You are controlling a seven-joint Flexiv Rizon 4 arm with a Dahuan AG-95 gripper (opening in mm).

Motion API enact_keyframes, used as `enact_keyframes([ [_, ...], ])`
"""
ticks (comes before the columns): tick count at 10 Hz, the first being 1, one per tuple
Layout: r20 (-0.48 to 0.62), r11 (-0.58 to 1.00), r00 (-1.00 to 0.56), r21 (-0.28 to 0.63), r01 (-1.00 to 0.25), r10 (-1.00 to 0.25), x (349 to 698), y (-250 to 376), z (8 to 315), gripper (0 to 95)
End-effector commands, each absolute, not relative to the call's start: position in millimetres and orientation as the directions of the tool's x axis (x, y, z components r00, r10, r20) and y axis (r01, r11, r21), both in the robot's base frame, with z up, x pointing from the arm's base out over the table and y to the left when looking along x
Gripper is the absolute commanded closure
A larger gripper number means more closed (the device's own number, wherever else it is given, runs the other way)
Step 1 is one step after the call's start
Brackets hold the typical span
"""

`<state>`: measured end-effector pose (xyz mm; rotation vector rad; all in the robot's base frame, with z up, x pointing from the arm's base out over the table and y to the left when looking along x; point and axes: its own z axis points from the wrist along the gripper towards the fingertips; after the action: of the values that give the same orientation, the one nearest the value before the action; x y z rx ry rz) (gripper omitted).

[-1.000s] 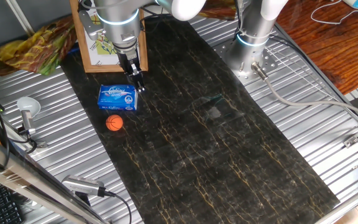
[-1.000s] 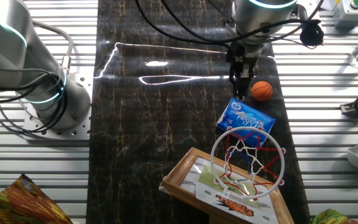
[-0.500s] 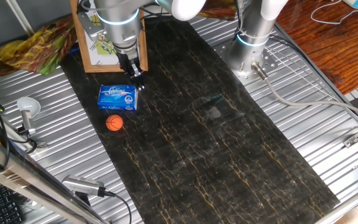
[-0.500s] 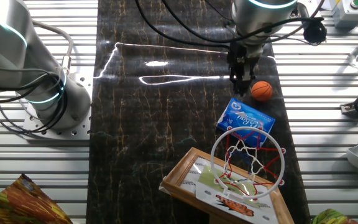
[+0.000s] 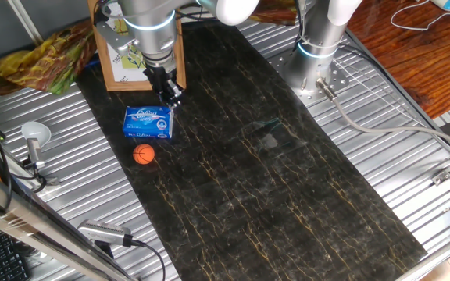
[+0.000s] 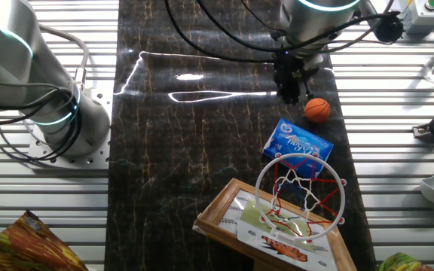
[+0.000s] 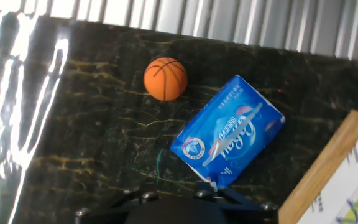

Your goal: Grab a basketball, release it and shoot it into the basket

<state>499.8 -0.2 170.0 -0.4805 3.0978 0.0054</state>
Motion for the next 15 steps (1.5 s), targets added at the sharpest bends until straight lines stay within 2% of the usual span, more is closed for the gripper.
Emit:
enact_keyframes([
  [1,-0.002,0.95,-0.95,0.011,-0.312,-0.312,500,0,170,95.0],
  [3,-0.003,0.94,-0.94,0.006,-0.34,-0.34,501,1,170,95.0],
  [5,0.0,0.934,-0.934,-0.004,-0.356,-0.356,516,1,163,95.0],
  [8,0.019,0.914,-0.914,0.004,-0.406,-0.406,567,11,137,95.0],
  [10,0.026,0.89,-0.89,0.019,-0.455,-0.455,589,22,126,95.0],
  [11,0.034,0.883,-0.883,0.028,-0.468,-0.469,593,25,122,76.0],
  [12,0.033,0.876,-0.876,0.037,-0.48,-0.482,597,31,116,76.0],
  [13,0.03,0.869,-0.869,0.04,-0.493,-0.495,599,33,110,57.0],
  [15,0.02,0.865,-0.865,0.041,-0.5,-0.501,607,36,97,57.0],
])
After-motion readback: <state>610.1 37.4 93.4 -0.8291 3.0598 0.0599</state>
